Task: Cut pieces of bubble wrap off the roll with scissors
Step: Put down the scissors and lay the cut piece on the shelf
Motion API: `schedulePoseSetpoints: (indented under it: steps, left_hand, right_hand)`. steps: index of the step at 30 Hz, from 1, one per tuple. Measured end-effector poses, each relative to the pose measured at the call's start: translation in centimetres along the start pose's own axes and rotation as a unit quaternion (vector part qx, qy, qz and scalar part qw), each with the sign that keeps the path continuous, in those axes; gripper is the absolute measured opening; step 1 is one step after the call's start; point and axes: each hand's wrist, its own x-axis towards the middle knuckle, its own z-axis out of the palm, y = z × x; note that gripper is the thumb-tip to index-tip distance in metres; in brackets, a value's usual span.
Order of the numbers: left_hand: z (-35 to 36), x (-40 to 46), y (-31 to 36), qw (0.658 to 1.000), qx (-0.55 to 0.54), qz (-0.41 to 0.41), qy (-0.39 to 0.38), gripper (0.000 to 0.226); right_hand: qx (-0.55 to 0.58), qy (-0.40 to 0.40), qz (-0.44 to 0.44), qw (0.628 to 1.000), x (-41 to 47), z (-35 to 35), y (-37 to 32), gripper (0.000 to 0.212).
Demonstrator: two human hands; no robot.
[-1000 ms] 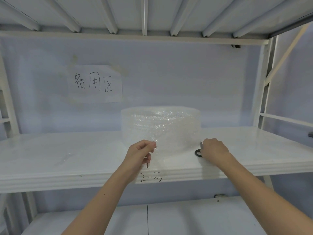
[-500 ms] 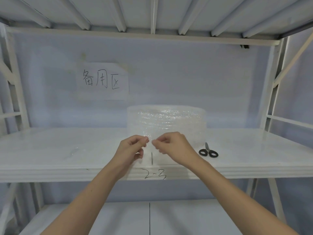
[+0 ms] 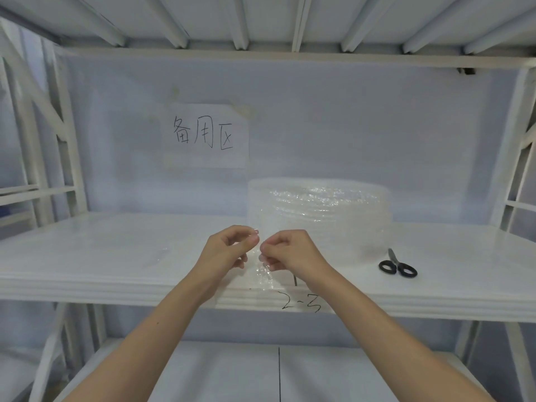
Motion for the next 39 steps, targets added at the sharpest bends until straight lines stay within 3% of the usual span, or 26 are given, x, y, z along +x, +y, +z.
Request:
schedulePoseSetpoints:
  steps: [5, 9, 15, 27, 39]
  left_hand:
    - [-1.0, 0.5, 0.0, 1.0, 0.011, 0.016, 0.006, 0.011]
    - [-1.5, 0.6, 0.1, 1.0, -0.006, 0.008, 0.002, 0.015]
    - [-2.4, 0.7, -0.5, 0.999, -0.034, -0.013, 0.003, 0.012]
    - [-3.2, -0.1, -0.7, 1.0, -0.005, -0.002, -0.018, 0.02]
    - [-3.5, -0.3, -0.9, 0.997, -0.077, -0.007, -0.03, 0.028]
  right_hand:
    - [0.029, -0.015, 0.019, 0.999, 0.8, 1.1, 0.3, 0.009]
    - [0.071, -0.028, 0.016, 0.997, 1.3, 1.8, 0.2, 0.026]
    - [0.072, -0.023, 0.006, 0.997, 1.7, 2.5, 0.6, 0.007]
    - [0.165, 0.011, 0.046, 0.985, 2.5, 3.7, 0.8, 0.008]
    - [0.255, 0.013, 0.056, 0.965, 2.8, 4.2, 1.0, 0.009]
